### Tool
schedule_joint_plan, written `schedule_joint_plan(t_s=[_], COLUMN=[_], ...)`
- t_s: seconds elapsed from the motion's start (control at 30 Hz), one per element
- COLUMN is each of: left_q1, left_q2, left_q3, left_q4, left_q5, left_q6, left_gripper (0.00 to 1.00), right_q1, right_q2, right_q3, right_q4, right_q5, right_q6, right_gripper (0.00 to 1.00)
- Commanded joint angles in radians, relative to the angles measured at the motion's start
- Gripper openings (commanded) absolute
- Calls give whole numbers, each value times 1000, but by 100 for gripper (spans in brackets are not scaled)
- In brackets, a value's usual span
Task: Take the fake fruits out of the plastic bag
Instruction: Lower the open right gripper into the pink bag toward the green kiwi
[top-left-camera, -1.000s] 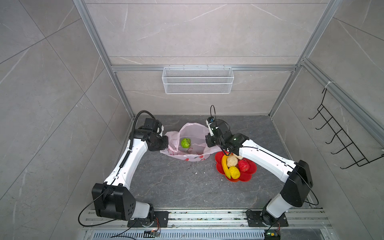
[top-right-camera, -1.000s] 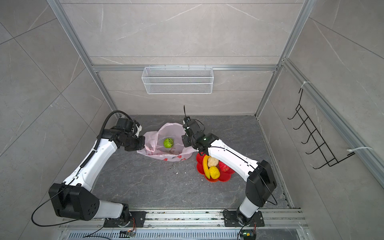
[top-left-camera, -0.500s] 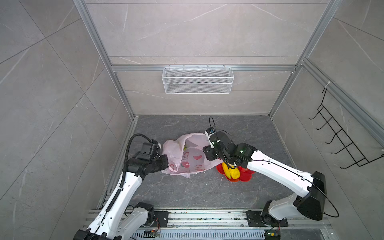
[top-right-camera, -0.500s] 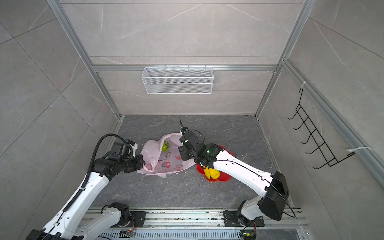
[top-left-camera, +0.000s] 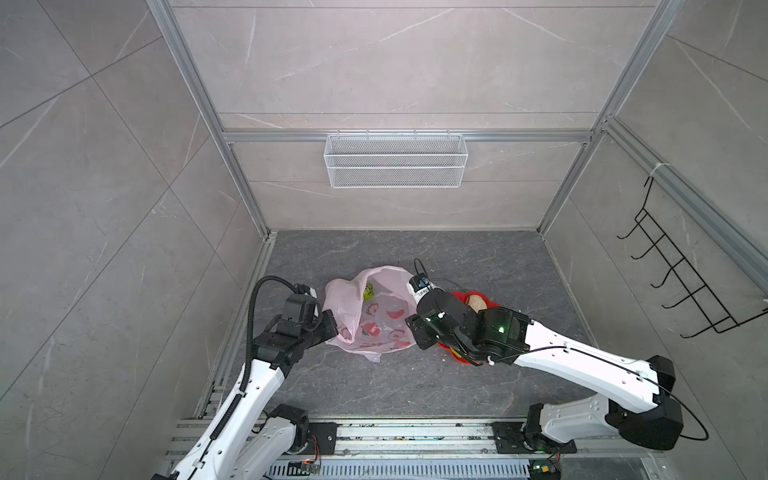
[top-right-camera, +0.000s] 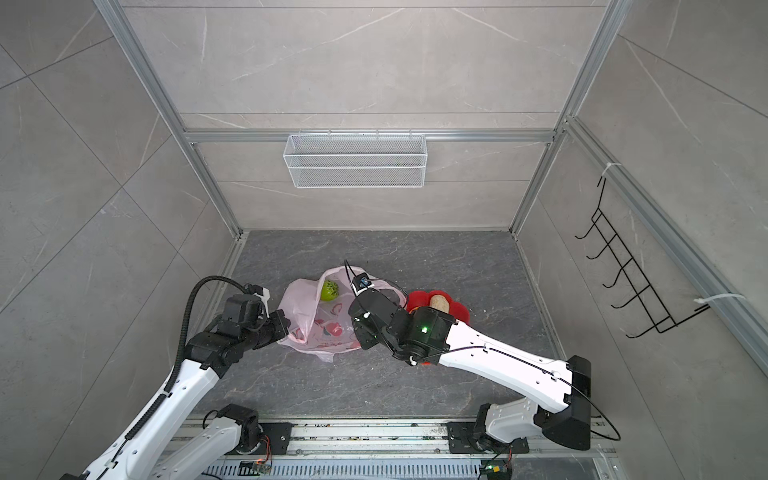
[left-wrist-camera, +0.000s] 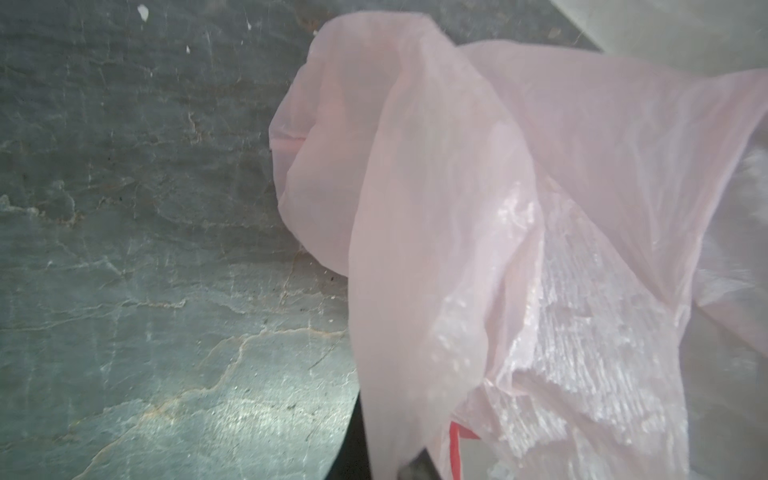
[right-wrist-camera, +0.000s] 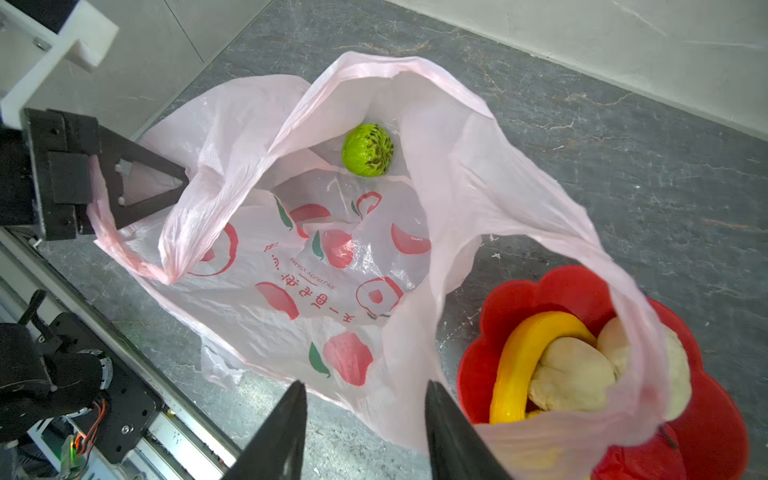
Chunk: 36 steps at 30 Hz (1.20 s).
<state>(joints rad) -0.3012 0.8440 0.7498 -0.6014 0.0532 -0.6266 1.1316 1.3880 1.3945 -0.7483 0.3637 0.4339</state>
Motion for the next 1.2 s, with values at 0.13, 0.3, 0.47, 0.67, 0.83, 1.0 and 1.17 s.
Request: schedule_joint_plan(t_s=[0.13, 0.3, 0.47, 0.67, 0.83, 1.0, 1.17], left_q1=[-3, -3, -4, -3, -3, -3, -3], left_q2=[-59, -94, -104, -123, -130, -138, -186], left_q3=[-22, -55, -82, -109, -107, -110, -153], left_q4=[107, 124, 146, 183, 199, 214, 189], left_q5=[-8, -15, -24, -41, -56, -32, 5], left_q6=[-56, -68, -80, -105, -119, -119, -113], left_gripper=[0, 0, 0, 0, 0, 0, 0], right_q1=[-20, -72, -101, -122, -120, -121, -122], right_q2=[265, 423, 534, 602, 575, 587, 645], right_q3=[76, 118, 163, 157, 79, 81, 159], right_q4=[195, 311, 350, 391, 424, 423, 431], right_q5=[-16, -66, -88, -136, -160, -165, -135], right_q6=[20, 59, 68, 93, 94, 78, 77], right_gripper=[42, 40, 40, 37, 36, 38, 48])
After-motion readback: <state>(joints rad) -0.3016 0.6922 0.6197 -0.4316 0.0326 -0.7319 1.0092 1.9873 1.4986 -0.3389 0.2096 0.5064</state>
